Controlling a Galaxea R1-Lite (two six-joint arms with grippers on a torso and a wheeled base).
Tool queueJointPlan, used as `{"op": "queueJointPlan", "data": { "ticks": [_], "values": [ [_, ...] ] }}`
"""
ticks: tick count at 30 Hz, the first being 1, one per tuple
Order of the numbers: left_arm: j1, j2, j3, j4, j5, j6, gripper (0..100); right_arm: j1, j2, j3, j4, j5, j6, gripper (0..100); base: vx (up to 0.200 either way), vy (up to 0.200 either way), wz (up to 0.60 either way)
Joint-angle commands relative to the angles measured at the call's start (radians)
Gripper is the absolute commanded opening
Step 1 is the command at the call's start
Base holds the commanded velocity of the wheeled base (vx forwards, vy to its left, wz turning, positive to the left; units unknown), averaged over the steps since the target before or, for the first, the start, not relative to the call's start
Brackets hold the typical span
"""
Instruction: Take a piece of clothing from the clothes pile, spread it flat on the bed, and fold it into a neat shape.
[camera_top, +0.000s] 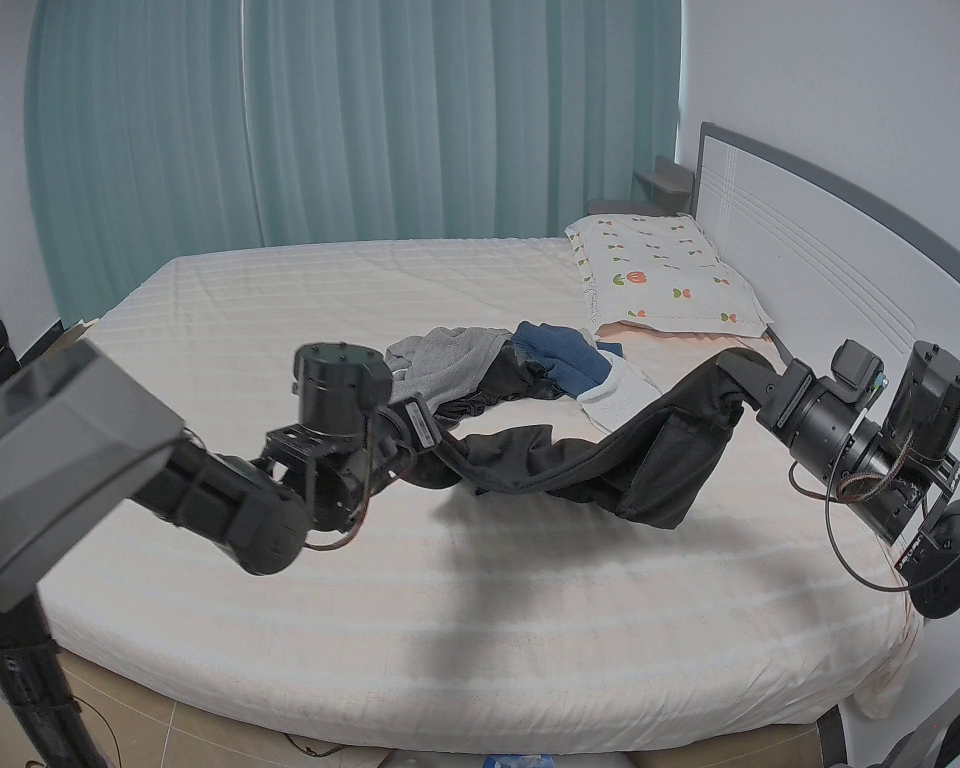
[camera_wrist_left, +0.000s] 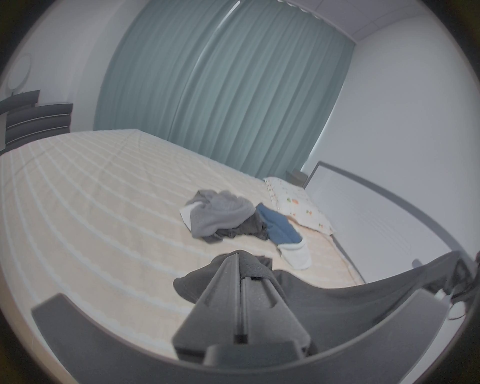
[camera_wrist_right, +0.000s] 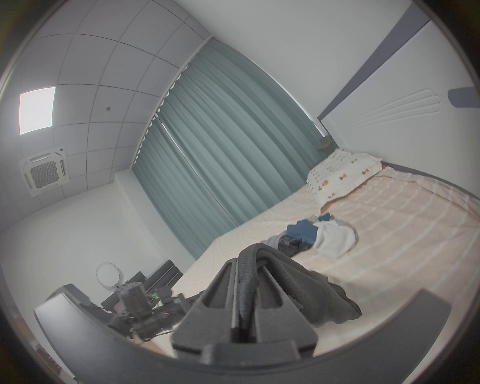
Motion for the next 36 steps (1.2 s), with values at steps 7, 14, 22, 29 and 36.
{"op": "queueJointPlan", "data": {
  "ticks": [7,14,22,29,36],
  "values": [
    [-0.002,-0.356,0.085,0.093,0.041,-0.020,0,-0.017,-0.041,-0.088,-0.033,-0.010,-0.031,0,0.000,0.000,0.00],
    [-0.002,-0.364,0.128,0.093,0.041,-0.135,0,-0.027,-0.087,-0.039,-0.041,-0.007,-0.030,0,0.000,0.000,0.00],
    [-0.016,-0.342,0.243,0.082,0.026,-0.175,0,-0.037,-0.039,0.134,-0.044,0.001,0.013,0,0.000,0.000,0.00],
    [-0.025,-0.307,0.299,0.080,-0.014,-0.239,0,-0.002,0.018,0.178,-0.043,0.005,0.068,0,0.000,0.000,0.00],
    [-0.039,-0.189,0.322,0.030,-0.054,-0.301,0,0.018,0.146,0.182,-0.089,0.011,0.085,0,0.000,0.000,0.00]
  ]
}}
